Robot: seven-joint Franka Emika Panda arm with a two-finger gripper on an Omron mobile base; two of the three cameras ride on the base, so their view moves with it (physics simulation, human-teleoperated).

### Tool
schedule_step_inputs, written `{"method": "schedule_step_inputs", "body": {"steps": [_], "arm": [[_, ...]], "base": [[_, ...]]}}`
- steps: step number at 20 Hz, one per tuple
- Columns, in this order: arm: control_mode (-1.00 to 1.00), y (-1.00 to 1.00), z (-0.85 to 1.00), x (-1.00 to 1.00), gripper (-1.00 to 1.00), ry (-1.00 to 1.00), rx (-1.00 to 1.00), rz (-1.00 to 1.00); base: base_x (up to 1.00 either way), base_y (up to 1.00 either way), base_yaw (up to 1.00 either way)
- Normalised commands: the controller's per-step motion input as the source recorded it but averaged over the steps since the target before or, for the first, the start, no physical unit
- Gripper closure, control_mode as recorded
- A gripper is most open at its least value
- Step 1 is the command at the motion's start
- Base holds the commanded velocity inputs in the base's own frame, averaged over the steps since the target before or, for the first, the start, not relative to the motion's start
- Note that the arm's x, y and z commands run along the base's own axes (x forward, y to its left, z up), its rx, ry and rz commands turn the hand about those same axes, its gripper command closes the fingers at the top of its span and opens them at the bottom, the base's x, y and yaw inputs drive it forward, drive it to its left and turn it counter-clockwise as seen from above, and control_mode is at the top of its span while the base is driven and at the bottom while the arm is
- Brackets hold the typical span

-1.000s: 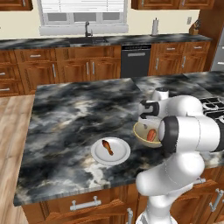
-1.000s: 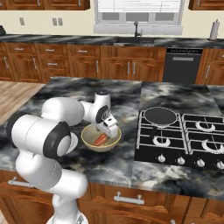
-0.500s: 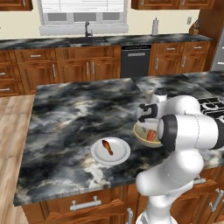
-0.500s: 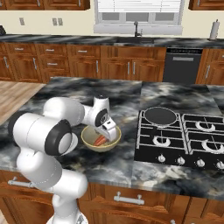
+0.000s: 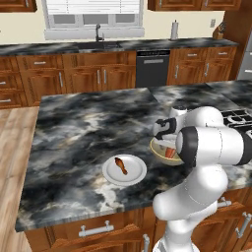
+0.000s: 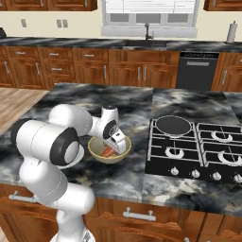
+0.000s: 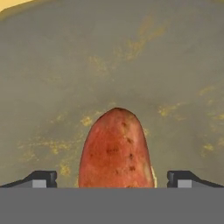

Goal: Place the chicken drumstick on the plate and place the sweet potato on the same plate.

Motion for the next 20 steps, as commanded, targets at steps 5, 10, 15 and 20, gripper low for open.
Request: {"method": "schedule_step_inputs", "body": {"steps": [5,10,15,20], "arm": [[-1.00,0.00,0.00,0.00,1.00,0.00,0.00,0.00],[-1.00,0.00,0.02,-0.18,1.00,-0.03,0.00,0.00],[-1.00,0.00,0.30,-0.31,1.00,-0.12,0.00,0.00],[-1.00,0.00,0.36,-0.05,1.00,-0.03,0.00,0.00]], "base": [[0.00,0.00,0.00],[0.00,0.00,0.00],[0.00,0.00,0.00],[0.00,0.00,0.00]]}}
